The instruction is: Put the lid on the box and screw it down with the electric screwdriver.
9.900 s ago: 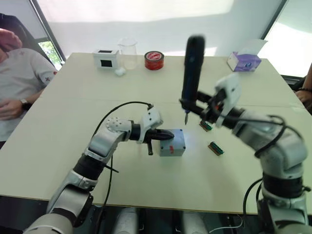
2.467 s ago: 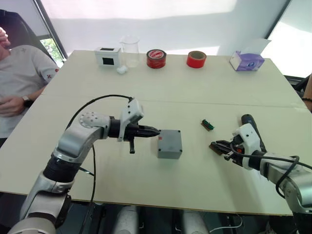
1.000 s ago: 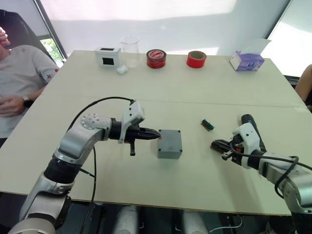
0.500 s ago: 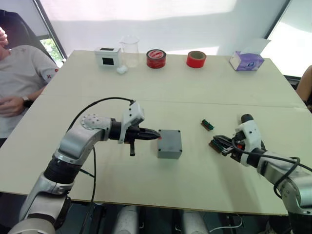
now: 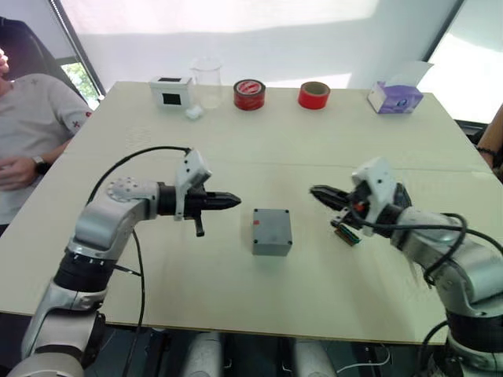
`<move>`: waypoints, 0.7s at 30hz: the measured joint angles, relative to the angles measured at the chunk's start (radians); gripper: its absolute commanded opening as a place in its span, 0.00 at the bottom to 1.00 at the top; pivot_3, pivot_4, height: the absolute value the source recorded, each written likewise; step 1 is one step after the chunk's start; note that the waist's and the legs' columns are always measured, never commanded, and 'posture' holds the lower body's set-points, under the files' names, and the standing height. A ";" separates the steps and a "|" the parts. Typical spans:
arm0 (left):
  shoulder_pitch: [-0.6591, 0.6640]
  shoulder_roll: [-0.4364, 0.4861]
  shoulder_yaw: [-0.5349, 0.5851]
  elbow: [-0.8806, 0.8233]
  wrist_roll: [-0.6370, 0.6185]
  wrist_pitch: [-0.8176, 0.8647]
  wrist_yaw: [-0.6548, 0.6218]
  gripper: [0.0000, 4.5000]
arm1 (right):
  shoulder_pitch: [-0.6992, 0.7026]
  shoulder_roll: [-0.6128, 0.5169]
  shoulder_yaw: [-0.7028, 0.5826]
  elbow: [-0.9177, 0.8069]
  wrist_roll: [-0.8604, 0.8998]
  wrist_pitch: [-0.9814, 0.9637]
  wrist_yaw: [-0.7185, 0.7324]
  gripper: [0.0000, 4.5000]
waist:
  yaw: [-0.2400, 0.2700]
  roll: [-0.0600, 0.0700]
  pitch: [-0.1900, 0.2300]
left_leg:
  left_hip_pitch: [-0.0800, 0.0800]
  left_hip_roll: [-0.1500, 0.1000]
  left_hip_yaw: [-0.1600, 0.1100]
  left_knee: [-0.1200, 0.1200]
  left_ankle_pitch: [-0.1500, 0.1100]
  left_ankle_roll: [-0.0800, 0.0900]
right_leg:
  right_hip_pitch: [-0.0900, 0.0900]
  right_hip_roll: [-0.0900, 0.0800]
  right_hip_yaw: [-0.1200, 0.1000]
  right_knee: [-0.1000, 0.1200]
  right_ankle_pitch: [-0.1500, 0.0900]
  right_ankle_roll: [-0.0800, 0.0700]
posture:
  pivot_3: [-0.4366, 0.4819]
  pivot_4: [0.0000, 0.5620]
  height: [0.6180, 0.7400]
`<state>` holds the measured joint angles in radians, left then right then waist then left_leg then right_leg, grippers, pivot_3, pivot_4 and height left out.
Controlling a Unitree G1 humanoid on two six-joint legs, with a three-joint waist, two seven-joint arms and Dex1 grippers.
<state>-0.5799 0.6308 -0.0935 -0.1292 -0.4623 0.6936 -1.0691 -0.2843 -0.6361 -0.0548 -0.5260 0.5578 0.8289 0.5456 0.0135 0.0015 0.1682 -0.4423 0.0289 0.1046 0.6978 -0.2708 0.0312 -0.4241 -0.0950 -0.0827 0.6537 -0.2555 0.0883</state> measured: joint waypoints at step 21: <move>0.066 -0.011 -0.010 -0.070 -0.009 0.024 0.040 0.00 | -0.007 0.025 0.121 0.083 -0.128 -0.097 0.056 0.01 | -0.002 0.000 0.000 | 0.000 0.000 0.001 0.000 0.002 -0.003 | 0.000 -0.001 0.000 0.000 0.000 0.000 | 0.48 0.27 0.79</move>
<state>-0.5141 0.6198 -0.1032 -0.1992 -0.4716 0.7177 -1.0286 -0.2909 -0.6108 0.0663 -0.4432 0.4294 0.7322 0.6011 0.0117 0.0012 0.1683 -0.4425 0.0285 0.1055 0.6982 -0.2691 0.0283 -0.4242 -0.0959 -0.0827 0.6534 -0.2555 0.0884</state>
